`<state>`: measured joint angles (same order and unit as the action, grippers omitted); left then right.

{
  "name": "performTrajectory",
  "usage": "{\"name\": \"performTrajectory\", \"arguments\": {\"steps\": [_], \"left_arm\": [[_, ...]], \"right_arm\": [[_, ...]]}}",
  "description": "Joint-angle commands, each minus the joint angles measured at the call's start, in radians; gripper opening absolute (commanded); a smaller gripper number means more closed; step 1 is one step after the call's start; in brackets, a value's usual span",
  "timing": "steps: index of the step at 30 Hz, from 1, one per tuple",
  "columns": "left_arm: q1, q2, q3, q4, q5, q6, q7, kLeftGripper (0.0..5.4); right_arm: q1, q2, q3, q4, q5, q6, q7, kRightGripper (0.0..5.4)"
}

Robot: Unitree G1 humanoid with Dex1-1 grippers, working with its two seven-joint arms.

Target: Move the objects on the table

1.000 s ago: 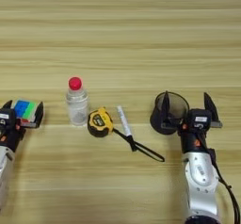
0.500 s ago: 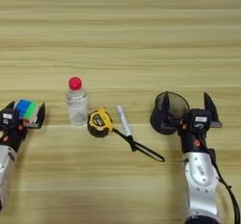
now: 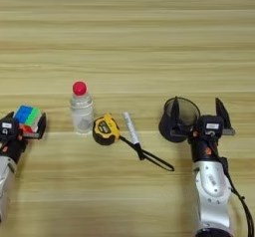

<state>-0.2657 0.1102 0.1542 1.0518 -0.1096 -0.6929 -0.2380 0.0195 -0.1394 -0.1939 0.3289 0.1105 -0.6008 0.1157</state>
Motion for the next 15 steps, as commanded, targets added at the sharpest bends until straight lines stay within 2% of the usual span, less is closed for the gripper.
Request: {"name": "performTrajectory", "arguments": {"steps": [1,14,15], "left_arm": [[-0.018,0.010,0.007,0.021,0.005,-0.002,0.005,5.37],[-0.033,0.013,0.023,0.047,0.004,0.006,0.004,5.37],[-0.035,0.013,0.024,0.050,0.003,0.008,0.004,5.18]], "right_arm": [[0.010,0.007,0.001,-0.009,-0.002,0.001,-0.005,5.40],[0.013,0.007,0.001,-0.012,-0.001,0.000,-0.005,5.40],[0.013,0.007,0.001,-0.011,-0.001,0.001,-0.005,5.40]]}}
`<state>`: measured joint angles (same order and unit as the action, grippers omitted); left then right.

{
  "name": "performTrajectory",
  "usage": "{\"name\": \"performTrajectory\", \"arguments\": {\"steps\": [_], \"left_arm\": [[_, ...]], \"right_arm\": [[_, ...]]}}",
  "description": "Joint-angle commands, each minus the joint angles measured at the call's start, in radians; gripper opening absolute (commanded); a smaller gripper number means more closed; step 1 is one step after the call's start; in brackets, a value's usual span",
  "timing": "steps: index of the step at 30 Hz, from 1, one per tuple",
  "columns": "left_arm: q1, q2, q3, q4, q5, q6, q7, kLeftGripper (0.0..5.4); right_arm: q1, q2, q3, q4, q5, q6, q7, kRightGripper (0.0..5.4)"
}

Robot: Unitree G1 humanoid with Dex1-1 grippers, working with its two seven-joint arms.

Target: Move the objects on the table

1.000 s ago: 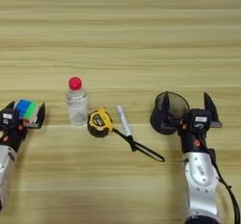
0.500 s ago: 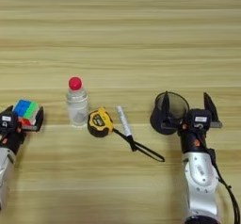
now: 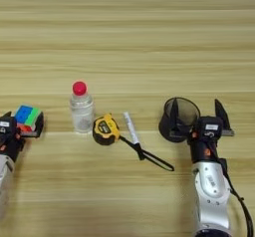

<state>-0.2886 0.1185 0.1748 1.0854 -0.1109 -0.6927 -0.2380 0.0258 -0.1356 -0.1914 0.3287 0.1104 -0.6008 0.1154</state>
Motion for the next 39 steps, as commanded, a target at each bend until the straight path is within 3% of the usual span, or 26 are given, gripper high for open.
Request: {"name": "performTrajectory", "arguments": {"steps": [1,16,19,22,26,32,39], "left_arm": [[-0.013,0.006,0.003,0.020,0.006,0.009,0.008,5.14],[-0.003,-0.001,-0.003,-0.007,0.011,-0.007,-0.002,3.37],[0.036,-0.032,-0.031,-0.088,0.032,-0.023,0.017,3.27],[0.100,-0.088,-0.092,-0.209,0.070,-0.022,0.024,3.27],[0.179,-0.139,-0.160,-0.351,0.100,0.020,0.030,3.27],[0.247,-0.155,-0.200,-0.456,0.118,0.088,0.051,3.27],[0.307,-0.154,-0.217,-0.509,0.112,0.118,0.059,3.27]], "right_arm": [[0.006,0.003,-0.002,-0.011,0.000,0.001,-0.005,5.40],[0.006,0.003,-0.002,-0.019,0.000,0.005,-0.006,5.40],[0.009,0.004,-0.002,-0.022,0.000,0.007,-0.007,5.40],[0.014,0.007,0.001,-0.029,-0.002,0.009,-0.008,5.40],[0.018,0.010,0.002,-0.038,-0.002,0.011,-0.011,5.40],[0.020,0.011,0.004,-0.044,-0.003,0.015,-0.012,5.40],[0.023,0.011,0.006,-0.053,-0.001,0.019,-0.010,5.40]]}}
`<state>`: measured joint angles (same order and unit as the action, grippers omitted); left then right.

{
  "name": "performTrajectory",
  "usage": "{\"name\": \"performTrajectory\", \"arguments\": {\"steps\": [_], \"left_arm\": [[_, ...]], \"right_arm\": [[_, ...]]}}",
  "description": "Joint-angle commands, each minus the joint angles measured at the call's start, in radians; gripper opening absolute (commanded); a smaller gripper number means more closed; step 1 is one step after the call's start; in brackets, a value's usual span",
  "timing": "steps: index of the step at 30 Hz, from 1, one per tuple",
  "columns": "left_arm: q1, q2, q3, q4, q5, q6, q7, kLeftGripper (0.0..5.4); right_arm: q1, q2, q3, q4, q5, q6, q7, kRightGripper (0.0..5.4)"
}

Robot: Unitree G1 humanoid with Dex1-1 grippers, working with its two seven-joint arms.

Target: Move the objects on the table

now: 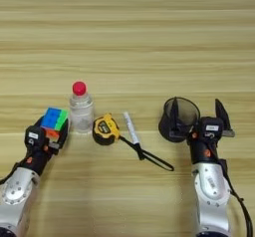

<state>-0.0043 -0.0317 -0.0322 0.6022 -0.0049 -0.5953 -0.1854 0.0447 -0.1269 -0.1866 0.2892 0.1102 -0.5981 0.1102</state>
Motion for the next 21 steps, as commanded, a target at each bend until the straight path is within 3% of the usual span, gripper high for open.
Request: {"name": "performTrajectory", "arguments": {"steps": [1,8,17,21], "left_arm": [[0.030,-0.004,-0.012,-0.029,0.006,0.023,0.008,3.27],[0.053,-0.007,-0.014,-0.006,0.002,0.027,0.019,3.27],[0.025,-0.006,-0.005,0.079,0.004,0.024,0.044,3.27],[0.021,-0.006,-0.006,0.096,0.010,0.019,0.051,3.74]], "right_arm": [[0.005,0.002,0.001,-0.015,-0.001,0.017,-0.004,5.40],[0.006,0.000,0.001,-0.022,0.002,0.023,0.000,5.40],[0.009,0.001,0.002,-0.026,0.001,0.024,0.001,5.40],[0.012,0.001,0.002,-0.029,0.001,0.026,0.000,5.40]]}}
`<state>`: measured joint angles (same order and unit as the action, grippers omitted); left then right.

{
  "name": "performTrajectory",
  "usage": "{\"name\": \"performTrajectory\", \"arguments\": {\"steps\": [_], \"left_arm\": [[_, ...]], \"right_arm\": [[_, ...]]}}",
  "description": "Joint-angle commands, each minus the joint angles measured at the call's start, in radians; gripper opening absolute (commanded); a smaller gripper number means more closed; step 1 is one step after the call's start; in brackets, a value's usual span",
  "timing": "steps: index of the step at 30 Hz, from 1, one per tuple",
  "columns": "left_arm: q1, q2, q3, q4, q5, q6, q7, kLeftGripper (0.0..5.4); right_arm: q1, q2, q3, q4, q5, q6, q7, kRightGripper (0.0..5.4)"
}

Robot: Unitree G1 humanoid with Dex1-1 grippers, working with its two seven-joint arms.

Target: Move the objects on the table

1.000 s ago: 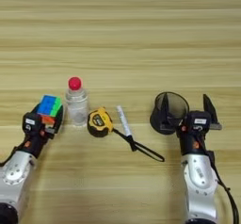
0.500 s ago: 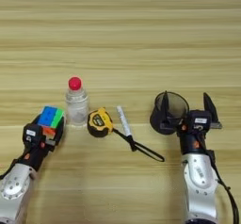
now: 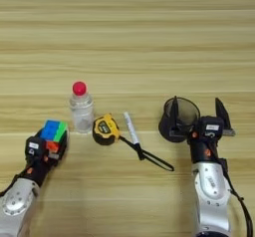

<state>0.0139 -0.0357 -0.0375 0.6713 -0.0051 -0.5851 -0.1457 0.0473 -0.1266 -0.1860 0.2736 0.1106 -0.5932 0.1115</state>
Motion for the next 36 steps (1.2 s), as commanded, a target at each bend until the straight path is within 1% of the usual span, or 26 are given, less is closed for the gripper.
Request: {"name": "performTrajectory", "arguments": {"steps": [1,6,13,18,24,29,33,36], "left_arm": [[0.002,-0.002,-0.001,0.029,0.010,0.006,0.012,3.86],[0.006,-0.007,-0.002,0.014,-0.004,-0.016,-0.002,4.27],[0.011,-0.009,-0.008,-0.003,-0.005,-0.015,-0.011,4.86],[0.022,-0.012,-0.013,-0.037,-0.008,-0.021,-0.019,5.33],[0.029,-0.011,0.005,-0.075,-0.023,-0.041,-0.014,5.37],[0.043,-0.008,0.012,-0.122,-0.039,-0.075,-0.021,5.37],[0.056,-0.006,0.021,-0.175,-0.068,-0.098,-0.034,5.37],[0.063,-0.001,0.026,-0.201,-0.075,-0.102,-0.038,5.37]], "right_arm": [[0.010,0.000,0.001,-0.014,0.000,0.021,-0.001,5.40],[0.010,0.000,0.002,-0.013,-0.001,0.021,-0.001,5.40],[0.008,0.000,0.002,-0.009,-0.002,0.019,-0.001,5.40],[0.007,0.000,0.002,-0.006,-0.002,0.018,-0.001,5.40],[0.007,0.000,0.002,-0.005,-0.002,0.018,-0.001,5.40],[0.008,0.000,0.003,-0.005,-0.002,0.018,0.000,5.40],[0.008,0.000,0.004,-0.005,-0.003,0.021,0.001,5.40],[0.009,-0.001,0.004,-0.006,-0.002,0.023,0.002,5.40]]}}
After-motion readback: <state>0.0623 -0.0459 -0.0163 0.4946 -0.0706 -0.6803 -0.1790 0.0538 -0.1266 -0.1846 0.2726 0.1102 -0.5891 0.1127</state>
